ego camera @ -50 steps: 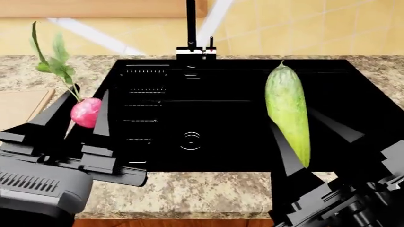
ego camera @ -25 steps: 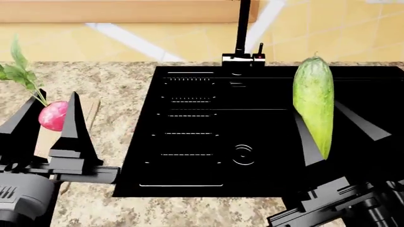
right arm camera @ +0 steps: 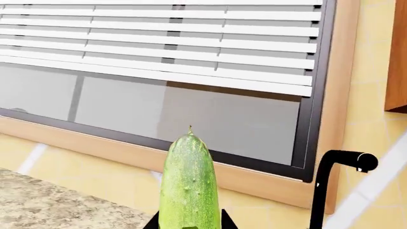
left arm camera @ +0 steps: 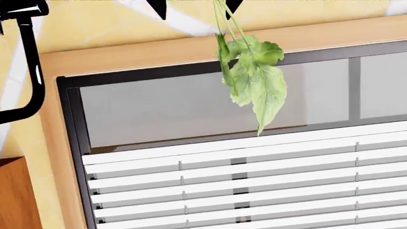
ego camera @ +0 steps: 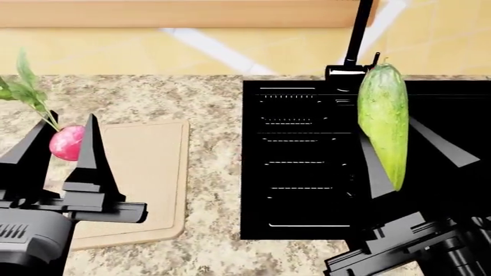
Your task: Pick the vegetables from the sink and place them on the cutting board.
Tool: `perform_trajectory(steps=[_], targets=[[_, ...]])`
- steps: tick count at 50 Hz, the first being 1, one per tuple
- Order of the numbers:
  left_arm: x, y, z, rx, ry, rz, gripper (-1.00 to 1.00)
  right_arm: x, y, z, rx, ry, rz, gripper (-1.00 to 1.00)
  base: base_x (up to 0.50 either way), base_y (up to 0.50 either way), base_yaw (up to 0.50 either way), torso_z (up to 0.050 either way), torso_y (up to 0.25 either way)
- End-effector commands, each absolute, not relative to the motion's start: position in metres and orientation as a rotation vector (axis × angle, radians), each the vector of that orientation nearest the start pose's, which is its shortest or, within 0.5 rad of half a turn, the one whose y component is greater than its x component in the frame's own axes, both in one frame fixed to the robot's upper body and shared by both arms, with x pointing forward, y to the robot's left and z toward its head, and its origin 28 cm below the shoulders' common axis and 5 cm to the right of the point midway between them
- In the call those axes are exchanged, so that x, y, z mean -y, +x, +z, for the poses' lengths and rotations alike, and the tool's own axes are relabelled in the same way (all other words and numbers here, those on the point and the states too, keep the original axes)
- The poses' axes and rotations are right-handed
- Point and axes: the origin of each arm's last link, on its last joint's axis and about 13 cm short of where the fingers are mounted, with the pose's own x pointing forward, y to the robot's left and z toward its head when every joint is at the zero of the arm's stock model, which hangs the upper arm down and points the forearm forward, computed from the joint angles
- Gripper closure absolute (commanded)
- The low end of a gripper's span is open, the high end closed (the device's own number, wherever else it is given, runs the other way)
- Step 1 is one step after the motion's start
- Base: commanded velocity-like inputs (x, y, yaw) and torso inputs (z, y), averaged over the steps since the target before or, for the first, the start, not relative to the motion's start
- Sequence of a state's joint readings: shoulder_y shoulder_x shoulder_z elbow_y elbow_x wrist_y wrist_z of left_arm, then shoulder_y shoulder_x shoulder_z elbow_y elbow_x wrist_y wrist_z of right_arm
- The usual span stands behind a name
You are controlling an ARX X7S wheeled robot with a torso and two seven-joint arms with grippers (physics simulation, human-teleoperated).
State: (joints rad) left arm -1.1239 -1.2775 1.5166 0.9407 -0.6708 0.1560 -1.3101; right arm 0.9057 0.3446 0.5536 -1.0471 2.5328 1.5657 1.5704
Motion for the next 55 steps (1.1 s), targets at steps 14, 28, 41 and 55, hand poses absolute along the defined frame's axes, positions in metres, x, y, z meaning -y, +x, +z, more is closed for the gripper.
perform_trajectory(steps=[14,28,41,55], targets=[[-0.231,0.145,0.213,0.517,0.1,-0.022,1.0,0.114,0.109,0.25,0.454,-0.112,0.313,1.0,0.0,0.5,0.0,0.0,0.0],[-0.222,0.151,0.207,0.435,0.08,-0.087,1.0,0.112,0.109,0.249,0.462,-0.081,0.328,1.0,0.0,0.43,0.0,0.0,0.0],[-0.227,0.146,0.21,0.452,0.073,-0.09,1.0,0.081,0.161,0.255,0.152,-0.107,0.453,1.0,0.0,0.0,0.0,0.0,0.0],[-0.231,0.144,0.212,0.466,0.064,-0.081,1.0,0.061,0.231,0.276,-0.097,-0.029,0.565,1.0,0.0,0.0,0.0,0.0,0.001]])
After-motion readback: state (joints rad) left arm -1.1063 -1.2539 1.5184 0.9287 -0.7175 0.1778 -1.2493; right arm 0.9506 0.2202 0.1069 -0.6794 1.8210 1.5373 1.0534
